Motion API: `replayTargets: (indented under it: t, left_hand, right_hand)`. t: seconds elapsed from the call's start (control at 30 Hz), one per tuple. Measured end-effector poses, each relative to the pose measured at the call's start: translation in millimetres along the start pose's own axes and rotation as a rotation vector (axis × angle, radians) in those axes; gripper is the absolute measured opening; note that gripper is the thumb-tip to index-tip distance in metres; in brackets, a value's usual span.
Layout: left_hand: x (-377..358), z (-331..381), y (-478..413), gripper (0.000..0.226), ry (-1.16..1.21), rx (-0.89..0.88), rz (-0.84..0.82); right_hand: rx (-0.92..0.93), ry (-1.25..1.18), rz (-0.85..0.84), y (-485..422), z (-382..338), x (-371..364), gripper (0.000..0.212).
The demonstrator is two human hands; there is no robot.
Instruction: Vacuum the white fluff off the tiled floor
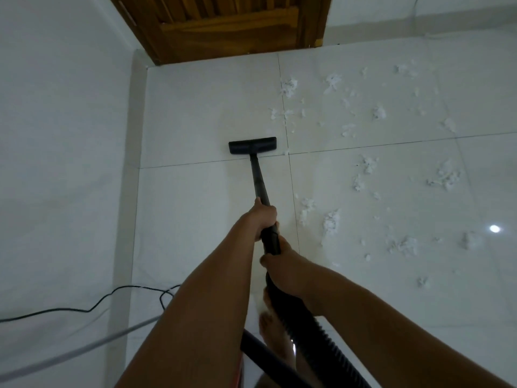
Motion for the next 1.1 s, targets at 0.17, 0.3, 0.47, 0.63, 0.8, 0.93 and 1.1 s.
replayTargets:
  t: [0.17, 0.3, 0.47, 0.63, 0.8, 0.93, 1.1]
  left_hand:
    - [7, 10, 24, 0.073, -0.005, 0.043, -0.03]
    - [9, 25, 26, 0.075, 0.001, 0.063, -0.045]
    - [12, 50, -2, 0.076, 0.005, 0.046, -0.03]
    - [13, 74, -38, 0.078, 0.034, 0.02, -0.002]
    - [14, 101, -70, 0.077, 0.028, -0.019, 0.027]
    - [19, 118, -85, 0.076, 0.03, -0.024, 0.047]
    - [19, 128, -92, 0.073, 0.028, -0.027, 0.062]
  right_hand:
    - [-0.052, -0.064, -0.028, 18, -13, 3, 0.069]
    - [-0.132, -0.127, -0.08, 25, -29, 18, 0.062]
    - [-0.142, -0.097, -0.058, -5, -50, 21, 0.064]
    - [-0.155, -0.128, -0.065, -39, -66, 26, 0.066]
    - [-0.152, -0.141, -0.06, -71, -86, 33, 0.067]
    - [-0.161, -0.176, -0.071, -88, -99, 36, 0.067]
    - [-0.146, -0.17, -0.066, -102, -105, 37, 0.07]
Point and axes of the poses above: each hand's wrist, its own y-axis away from the middle knuckle, its own x-axis out of the back of the hand, z = x × y, the point moved 1 cm from there along -y, towards the middle knuckle, and after that the axes turned 14 degrees about z, right-handed, at the moved point
